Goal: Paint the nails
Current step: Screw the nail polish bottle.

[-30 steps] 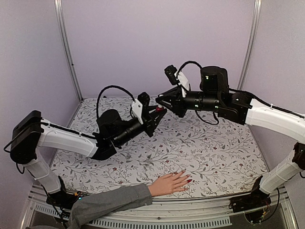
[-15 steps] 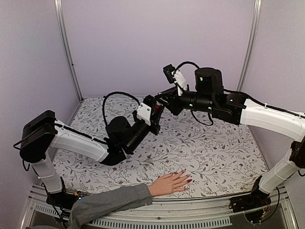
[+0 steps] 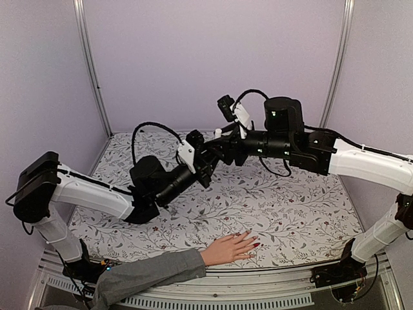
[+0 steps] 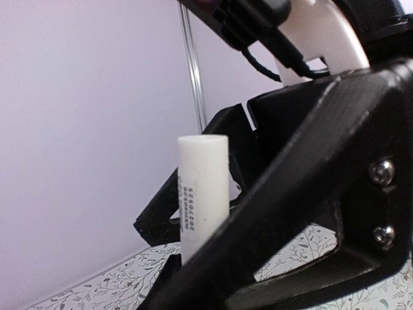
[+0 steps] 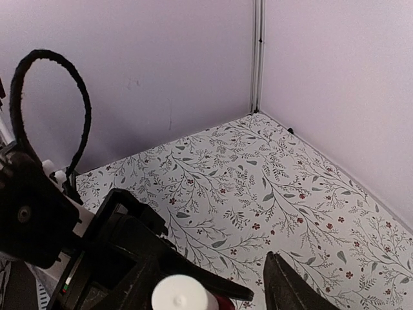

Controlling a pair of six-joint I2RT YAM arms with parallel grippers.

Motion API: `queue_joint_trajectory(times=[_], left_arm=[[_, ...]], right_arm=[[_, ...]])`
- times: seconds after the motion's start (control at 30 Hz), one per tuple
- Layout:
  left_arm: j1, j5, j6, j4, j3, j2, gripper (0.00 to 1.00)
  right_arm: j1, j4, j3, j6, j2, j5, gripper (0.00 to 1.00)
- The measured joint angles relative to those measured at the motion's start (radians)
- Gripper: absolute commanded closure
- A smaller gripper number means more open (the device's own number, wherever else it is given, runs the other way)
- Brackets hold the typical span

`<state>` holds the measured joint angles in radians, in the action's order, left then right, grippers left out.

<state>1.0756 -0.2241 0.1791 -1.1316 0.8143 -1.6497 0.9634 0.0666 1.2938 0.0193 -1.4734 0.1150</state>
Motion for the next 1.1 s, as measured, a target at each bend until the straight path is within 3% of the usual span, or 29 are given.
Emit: queue_joint_trajectory(times=[0.17,0.43,0.57,0.77,1.1], left_arm=[[-0.066,0.195,-0.100,0.038,-0.028,0.060,1.00],[-0.158,0.641,-0.229,0.095,-0.026,0.091,1.00],[-0.161,0.915,-0.267,0.148,0.027,0.064,1.00],[-0.162,1.137,-0.326,0.161,0.076,0.021,1.00],[-0.162,1.300,-0.430,0.122,0.103,-0.036,1.00]], right_arm=[[-0.005,0.002,-0.056,0.036,0.071,0.061,0.34],[-0.008,0.053,-0.111,0.148,0.163,0.269,0.36],[-0.008,0.087,-0.112,0.209,0.192,0.380,0.43],[-0.008,0.146,-0.103,0.270,0.195,0.521,0.56],[-0.009,0.184,-0.054,0.303,0.164,0.655,0.86]])
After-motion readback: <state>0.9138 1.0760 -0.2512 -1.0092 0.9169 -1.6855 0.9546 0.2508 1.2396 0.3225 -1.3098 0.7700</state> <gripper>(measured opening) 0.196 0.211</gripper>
